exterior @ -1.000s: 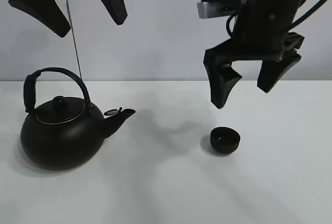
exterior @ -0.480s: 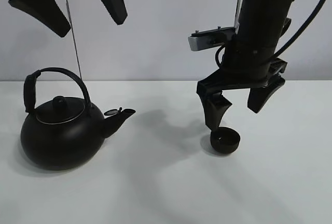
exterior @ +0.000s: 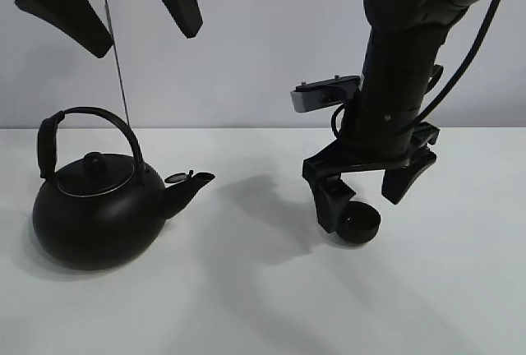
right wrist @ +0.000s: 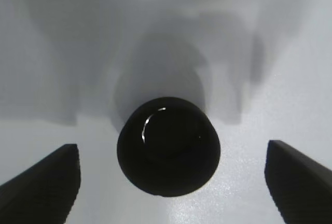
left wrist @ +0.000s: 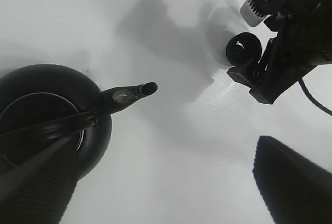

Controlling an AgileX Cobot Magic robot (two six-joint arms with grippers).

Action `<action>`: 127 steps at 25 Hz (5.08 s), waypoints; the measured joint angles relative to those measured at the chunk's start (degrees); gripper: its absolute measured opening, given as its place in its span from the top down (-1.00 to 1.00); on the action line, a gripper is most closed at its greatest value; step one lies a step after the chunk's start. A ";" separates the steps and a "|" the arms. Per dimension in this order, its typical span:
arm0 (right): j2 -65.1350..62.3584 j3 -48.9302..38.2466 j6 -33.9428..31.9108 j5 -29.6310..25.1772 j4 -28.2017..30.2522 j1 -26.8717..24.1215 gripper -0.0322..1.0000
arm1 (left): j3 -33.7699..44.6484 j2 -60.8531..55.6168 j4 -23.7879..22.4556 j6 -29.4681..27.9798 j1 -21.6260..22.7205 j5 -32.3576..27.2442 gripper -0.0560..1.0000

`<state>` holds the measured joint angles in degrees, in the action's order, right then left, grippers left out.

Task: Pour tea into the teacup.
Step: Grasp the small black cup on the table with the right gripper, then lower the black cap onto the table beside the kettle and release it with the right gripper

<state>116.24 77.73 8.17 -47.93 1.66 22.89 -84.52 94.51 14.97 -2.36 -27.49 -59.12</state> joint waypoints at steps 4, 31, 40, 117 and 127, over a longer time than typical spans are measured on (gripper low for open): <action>0.24 0.00 0.00 1.71 -0.14 0.00 -0.31 | 0.00 0.00 0.00 0.00 0.00 0.05 -0.35; 1.92 0.00 0.00 2.18 -1.30 0.00 0.15 | 0.00 0.00 0.00 0.00 0.00 0.38 -0.35; 0.99 0.00 0.43 1.40 -1.30 0.00 0.15 | 0.00 0.00 0.00 0.00 0.00 0.38 -0.35; 7.59 9.93 0.86 2.66 -0.52 10.66 -0.11 | 0.00 0.00 0.00 0.00 0.00 0.62 -0.35; 3.03 9.93 -1.84 -2.70 -0.18 9.99 -0.33 | 0.00 0.00 0.00 0.00 0.00 0.67 -0.35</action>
<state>119.28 87.66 6.32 -50.63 1.48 32.88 -84.52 94.51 14.97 -2.36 -27.49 -58.45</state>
